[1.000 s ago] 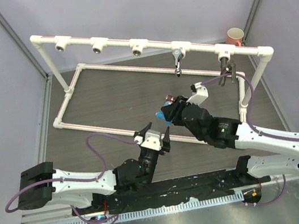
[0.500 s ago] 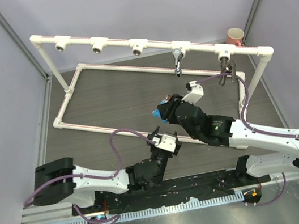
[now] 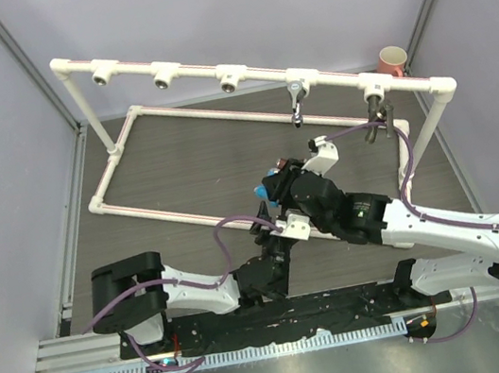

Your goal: Install the water faucets

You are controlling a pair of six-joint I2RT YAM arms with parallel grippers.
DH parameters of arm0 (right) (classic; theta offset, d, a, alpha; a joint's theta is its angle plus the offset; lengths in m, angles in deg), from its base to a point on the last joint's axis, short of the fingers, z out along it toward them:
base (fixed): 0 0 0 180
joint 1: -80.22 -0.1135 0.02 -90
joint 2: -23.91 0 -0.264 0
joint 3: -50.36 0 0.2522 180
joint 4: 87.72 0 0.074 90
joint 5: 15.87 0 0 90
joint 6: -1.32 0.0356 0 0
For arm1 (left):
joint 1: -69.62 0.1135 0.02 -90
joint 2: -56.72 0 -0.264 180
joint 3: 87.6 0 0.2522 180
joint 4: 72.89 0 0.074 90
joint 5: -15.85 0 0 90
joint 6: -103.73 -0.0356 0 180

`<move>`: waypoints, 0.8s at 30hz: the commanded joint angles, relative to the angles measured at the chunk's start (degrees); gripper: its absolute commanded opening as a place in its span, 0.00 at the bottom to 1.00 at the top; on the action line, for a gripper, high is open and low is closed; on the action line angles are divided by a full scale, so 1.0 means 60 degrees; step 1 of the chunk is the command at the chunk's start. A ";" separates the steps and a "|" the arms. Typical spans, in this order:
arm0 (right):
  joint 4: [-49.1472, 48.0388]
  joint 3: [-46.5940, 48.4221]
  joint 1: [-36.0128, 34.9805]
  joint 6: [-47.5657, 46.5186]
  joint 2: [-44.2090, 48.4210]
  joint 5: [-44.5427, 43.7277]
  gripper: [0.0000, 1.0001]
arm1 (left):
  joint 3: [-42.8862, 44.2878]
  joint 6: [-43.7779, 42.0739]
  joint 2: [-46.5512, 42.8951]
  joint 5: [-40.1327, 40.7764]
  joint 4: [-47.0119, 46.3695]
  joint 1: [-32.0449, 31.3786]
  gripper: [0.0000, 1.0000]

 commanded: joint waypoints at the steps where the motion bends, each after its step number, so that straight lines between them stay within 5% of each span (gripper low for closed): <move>1: -0.0331 0.0445 -0.0110 0.0093 0.0132 -0.0234 0.01 | 0.0260 -0.0029 -0.0358 -0.0024 -0.2556 0.0212 0.50; 5: -0.0404 0.0518 -0.0124 0.0122 0.0015 -0.0045 0.01 | 0.0334 0.0132 -0.0388 -0.0142 -0.2277 0.0256 0.42; 12: -0.0565 0.0431 -0.0154 0.0152 0.0044 0.0059 0.01 | 0.0085 0.0293 -0.0710 -0.0171 -0.2351 0.0344 0.00; 19: -0.0814 0.0197 -0.0139 0.0166 0.0263 0.0001 0.08 | -0.0340 0.0688 -0.1178 -0.0244 -0.2234 0.0344 0.00; 24: -0.1370 -0.0170 -0.0154 -0.0140 0.0805 -0.0014 0.33 | -0.0896 0.1843 -0.2025 -0.0347 -0.1283 0.0403 0.00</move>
